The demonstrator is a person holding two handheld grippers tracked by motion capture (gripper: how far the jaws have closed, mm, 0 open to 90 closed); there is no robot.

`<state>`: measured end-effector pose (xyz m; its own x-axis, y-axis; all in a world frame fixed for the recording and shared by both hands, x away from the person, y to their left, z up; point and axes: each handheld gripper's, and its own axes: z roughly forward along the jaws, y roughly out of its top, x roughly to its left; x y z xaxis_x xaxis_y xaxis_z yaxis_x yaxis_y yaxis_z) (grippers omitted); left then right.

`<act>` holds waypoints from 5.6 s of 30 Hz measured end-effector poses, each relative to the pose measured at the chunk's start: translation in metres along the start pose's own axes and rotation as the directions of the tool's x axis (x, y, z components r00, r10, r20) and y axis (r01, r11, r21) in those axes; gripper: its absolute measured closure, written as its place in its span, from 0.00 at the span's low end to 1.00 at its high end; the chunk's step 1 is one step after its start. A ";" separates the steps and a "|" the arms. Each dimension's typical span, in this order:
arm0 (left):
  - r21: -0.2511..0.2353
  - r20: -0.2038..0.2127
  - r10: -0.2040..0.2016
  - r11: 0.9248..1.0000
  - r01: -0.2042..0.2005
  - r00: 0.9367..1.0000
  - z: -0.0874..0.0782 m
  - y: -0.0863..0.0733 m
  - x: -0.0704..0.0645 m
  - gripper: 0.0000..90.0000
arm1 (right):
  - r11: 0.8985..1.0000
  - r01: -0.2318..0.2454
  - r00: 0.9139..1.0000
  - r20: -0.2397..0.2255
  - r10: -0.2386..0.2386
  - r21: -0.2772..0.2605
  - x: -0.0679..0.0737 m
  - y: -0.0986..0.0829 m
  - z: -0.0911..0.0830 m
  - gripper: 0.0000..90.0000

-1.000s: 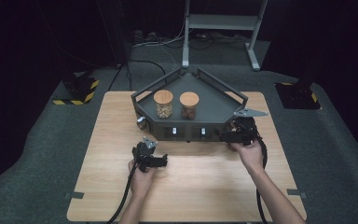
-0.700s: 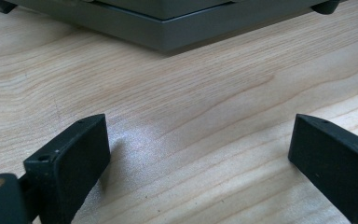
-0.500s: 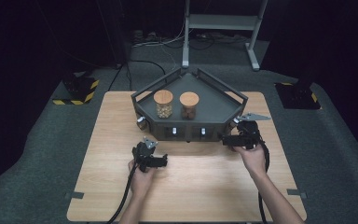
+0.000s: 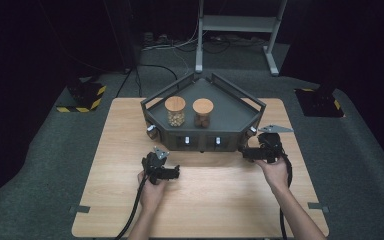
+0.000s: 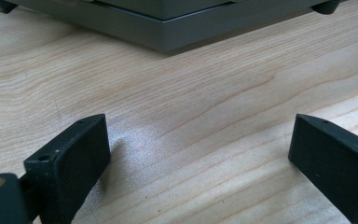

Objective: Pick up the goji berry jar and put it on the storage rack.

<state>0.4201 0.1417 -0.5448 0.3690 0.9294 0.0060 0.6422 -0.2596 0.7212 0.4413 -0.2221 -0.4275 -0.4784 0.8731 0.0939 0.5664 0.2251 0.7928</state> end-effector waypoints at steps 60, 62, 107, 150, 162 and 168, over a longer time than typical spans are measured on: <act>0.000 0.000 0.000 1.000 0.000 1.000 0.000 0.000 0.000 0.06 | 0.990 -0.092 0.991 0.109 0.080 0.103 -0.037 -0.053 0.026 0.08; 0.000 0.000 0.000 1.000 0.000 1.000 0.000 0.000 0.000 0.06 | 0.990 -0.098 0.990 0.109 0.086 0.106 -0.037 -0.054 0.027 0.08; 0.000 0.001 0.000 1.000 0.000 1.000 0.000 0.000 0.000 0.06 | 0.989 -0.130 0.973 0.199 0.114 0.071 -0.037 -0.053 0.061 0.17; 0.000 0.000 -0.001 1.000 0.001 1.000 0.000 0.000 0.000 0.06 | 0.991 -0.121 0.967 0.234 0.105 0.057 -0.037 -0.053 0.070 0.27; 0.000 0.000 -0.001 1.000 0.001 1.000 0.000 0.000 0.000 0.06 | 0.994 -0.093 0.966 0.248 0.075 0.062 -0.035 -0.053 0.070 0.28; 0.000 0.000 -0.001 1.000 0.001 1.000 0.000 0.000 0.000 0.06 | 0.994 -0.089 0.966 0.249 0.071 0.063 -0.035 -0.053 0.070 0.28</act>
<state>0.4201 0.1417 -0.5448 0.3689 0.9295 0.0054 0.6422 -0.2591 0.7214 0.4747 -0.2341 -0.5145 -0.2551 0.9669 -0.0031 0.6479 0.1734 0.7417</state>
